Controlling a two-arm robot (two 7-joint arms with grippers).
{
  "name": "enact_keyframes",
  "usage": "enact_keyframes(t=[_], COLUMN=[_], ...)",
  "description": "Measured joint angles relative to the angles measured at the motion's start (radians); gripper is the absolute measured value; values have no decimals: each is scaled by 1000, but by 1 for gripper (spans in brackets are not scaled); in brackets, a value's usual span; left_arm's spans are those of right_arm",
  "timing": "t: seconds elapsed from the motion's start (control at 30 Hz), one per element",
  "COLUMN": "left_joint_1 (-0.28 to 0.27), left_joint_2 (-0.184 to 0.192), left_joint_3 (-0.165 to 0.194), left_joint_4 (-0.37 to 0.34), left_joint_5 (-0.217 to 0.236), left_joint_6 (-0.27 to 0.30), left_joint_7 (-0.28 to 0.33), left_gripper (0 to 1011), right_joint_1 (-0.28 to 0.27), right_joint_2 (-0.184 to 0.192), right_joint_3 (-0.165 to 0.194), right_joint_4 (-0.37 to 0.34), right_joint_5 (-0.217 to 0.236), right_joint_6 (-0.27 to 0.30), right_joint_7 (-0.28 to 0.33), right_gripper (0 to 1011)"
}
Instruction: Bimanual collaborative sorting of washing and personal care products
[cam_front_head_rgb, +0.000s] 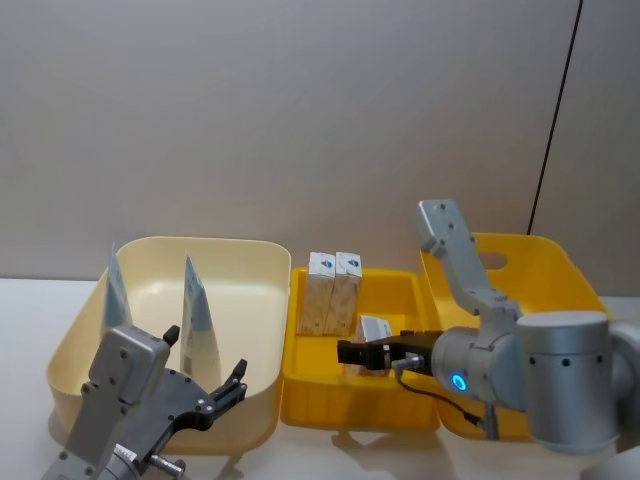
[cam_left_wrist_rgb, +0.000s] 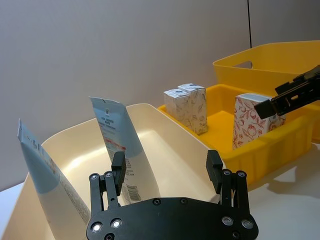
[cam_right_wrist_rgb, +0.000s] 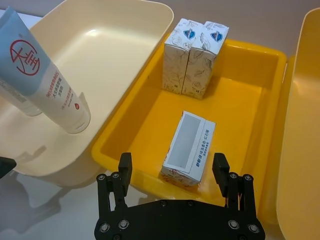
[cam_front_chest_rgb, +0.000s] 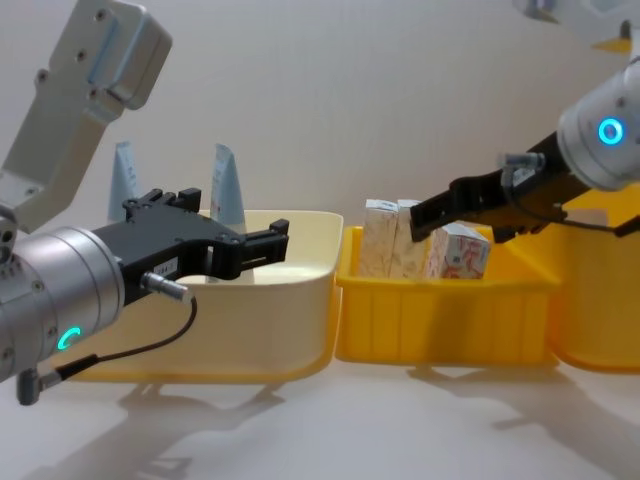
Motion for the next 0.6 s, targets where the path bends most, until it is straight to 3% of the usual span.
enact_keyframes(t=[0.6], left_joint_1=[0], left_joint_2=[0], left_joint_3=[0], left_joint_4=[0], left_joint_5=[0], left_joint_6=[0], left_joint_7=[0], left_gripper=[1003], right_joint_1=[35], right_joint_2=[-48], right_joint_3=[1], right_joint_4=[101], right_joint_5=[-25], right_joint_6=[-23], right_joint_7=[-25], right_gripper=[1001])
